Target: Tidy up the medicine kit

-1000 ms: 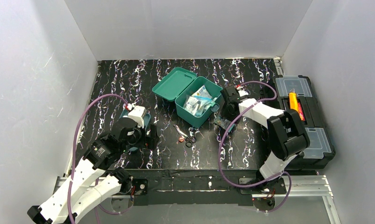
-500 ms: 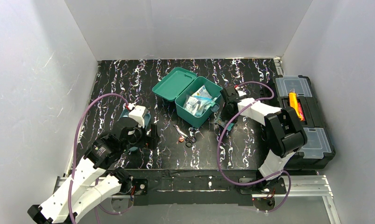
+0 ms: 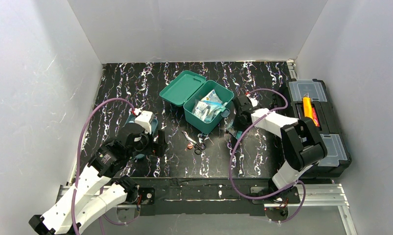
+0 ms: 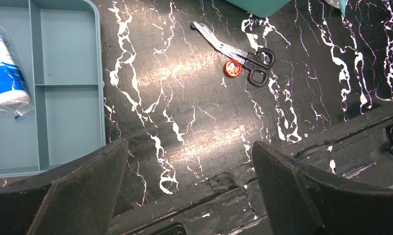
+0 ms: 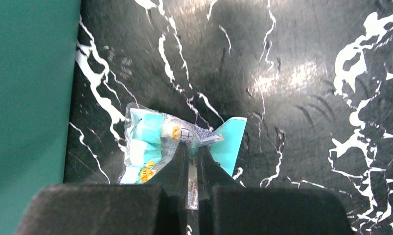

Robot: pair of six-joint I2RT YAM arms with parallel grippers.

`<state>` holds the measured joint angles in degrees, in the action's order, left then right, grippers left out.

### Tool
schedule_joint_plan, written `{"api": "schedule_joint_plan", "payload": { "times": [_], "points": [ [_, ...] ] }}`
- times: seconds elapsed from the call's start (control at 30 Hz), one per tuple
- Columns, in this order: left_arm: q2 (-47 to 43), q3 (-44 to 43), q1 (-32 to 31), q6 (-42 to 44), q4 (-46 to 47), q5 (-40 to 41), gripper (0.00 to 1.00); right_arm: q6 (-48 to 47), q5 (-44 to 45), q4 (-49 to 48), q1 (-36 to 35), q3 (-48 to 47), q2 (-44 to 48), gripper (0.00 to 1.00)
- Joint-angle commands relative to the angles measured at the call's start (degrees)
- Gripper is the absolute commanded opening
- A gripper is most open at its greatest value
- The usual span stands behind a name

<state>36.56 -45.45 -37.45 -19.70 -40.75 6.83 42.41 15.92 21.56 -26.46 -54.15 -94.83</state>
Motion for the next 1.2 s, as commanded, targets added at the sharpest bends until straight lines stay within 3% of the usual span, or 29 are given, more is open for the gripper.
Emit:
{"api": "schedule_joint_plan", "payload": {
  "times": [0.0, 0.3, 0.63, 0.93, 1.17],
  "points": [
    [-0.15, 0.11, 0.22, 0.37, 0.06, -0.30, 0.98, -1.86, -2.95, 7.99, -0.88, 4.54, 1.34, 0.01],
    [-0.17, 0.10, 0.29, 0.37, 0.15, -0.76, 0.98, -7.24, -0.64, 16.88, -0.96, -0.24, 15.23, 0.01],
    [-0.18, 0.10, 0.25, 0.41, 0.15, -0.58, 0.98, -11.75, -1.45, 23.40, -0.96, -14.29, 20.45, 0.01],
    [-0.46, 0.10, 0.22, 0.54, 0.15, -0.47, 0.98, -11.26, -5.98, 23.10, -0.96, -29.23, 12.80, 0.01],
    [-0.52, 0.10, 0.23, 0.58, 0.23, -0.79, 0.98, -4.42, -14.56, 17.75, -0.96, -44.19, -3.92, 0.01]
  ]
}}
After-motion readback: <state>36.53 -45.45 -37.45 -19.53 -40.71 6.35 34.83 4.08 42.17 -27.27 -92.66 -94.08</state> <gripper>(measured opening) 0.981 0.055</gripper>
